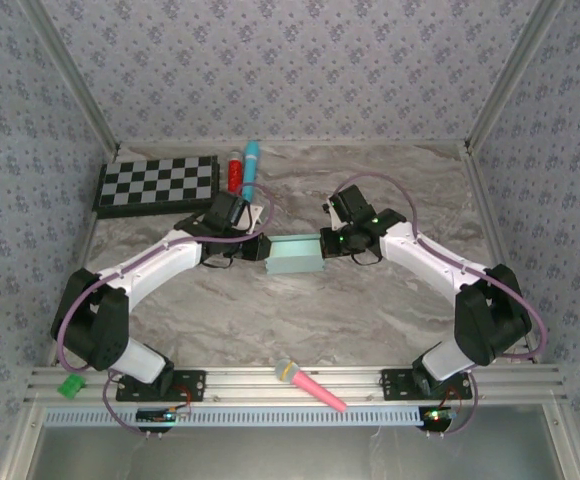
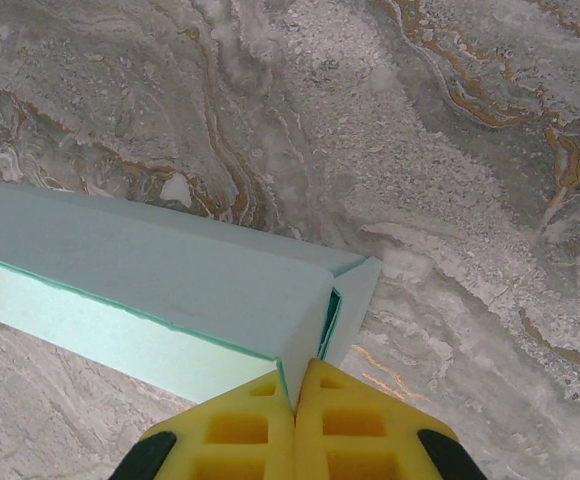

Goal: Fold the paper box

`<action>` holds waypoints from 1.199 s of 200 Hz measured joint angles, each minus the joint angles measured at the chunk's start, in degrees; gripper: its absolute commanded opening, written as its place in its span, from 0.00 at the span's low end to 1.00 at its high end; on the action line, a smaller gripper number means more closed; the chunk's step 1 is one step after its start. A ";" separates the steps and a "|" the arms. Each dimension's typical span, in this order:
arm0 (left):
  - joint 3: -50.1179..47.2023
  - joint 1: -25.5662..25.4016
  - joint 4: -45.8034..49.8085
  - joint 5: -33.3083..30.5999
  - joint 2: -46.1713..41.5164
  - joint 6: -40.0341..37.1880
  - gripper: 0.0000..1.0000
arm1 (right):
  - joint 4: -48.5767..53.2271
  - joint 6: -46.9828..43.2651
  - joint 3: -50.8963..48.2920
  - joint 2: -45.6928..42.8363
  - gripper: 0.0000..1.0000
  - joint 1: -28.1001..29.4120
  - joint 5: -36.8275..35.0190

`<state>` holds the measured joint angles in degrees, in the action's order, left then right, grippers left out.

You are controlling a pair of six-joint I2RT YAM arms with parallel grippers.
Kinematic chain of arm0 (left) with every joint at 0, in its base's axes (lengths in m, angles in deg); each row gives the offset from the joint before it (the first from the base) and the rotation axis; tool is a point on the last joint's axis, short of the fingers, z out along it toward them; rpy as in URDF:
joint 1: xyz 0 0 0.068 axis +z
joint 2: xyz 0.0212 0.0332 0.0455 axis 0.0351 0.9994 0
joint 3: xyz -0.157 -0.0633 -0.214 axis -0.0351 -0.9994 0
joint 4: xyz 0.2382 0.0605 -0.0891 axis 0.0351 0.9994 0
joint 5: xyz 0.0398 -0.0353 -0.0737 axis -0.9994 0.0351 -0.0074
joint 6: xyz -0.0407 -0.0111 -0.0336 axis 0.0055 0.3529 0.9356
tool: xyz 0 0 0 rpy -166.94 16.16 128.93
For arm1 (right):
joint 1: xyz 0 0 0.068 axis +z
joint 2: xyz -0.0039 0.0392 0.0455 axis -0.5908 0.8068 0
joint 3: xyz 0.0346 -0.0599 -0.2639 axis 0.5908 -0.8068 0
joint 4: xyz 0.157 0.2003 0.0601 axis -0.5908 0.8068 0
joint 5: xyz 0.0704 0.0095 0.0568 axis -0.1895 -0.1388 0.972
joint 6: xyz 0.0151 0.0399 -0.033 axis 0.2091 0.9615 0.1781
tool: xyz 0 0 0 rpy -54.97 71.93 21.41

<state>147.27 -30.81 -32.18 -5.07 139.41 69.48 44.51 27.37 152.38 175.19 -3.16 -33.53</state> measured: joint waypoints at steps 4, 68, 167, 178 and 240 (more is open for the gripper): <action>0.00 -0.02 0.02 0.00 -0.04 -0.09 0.25 | 0.02 0.00 0.00 0.00 0.06 0.00 -0.02; 0.02 -0.31 1.07 -0.04 -0.55 -0.17 0.35 | 2.01 -0.02 0.81 0.00 0.07 0.15 -1.03; 0.66 -0.31 1.38 -0.74 -0.87 -0.76 0.45 | 4.07 -0.02 2.03 0.52 0.09 0.26 -1.46; 0.70 -0.31 1.42 -0.87 -1.09 -0.79 0.45 | 4.20 0.00 2.14 0.63 0.09 0.26 -1.46; 0.76 -0.31 1.46 -1.53 -1.92 -0.79 0.45 | 4.90 0.00 3.98 1.18 0.15 0.37 -1.18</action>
<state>148.03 -31.11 -30.72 -6.60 137.49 68.69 49.41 27.37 156.36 176.37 -2.79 -34.71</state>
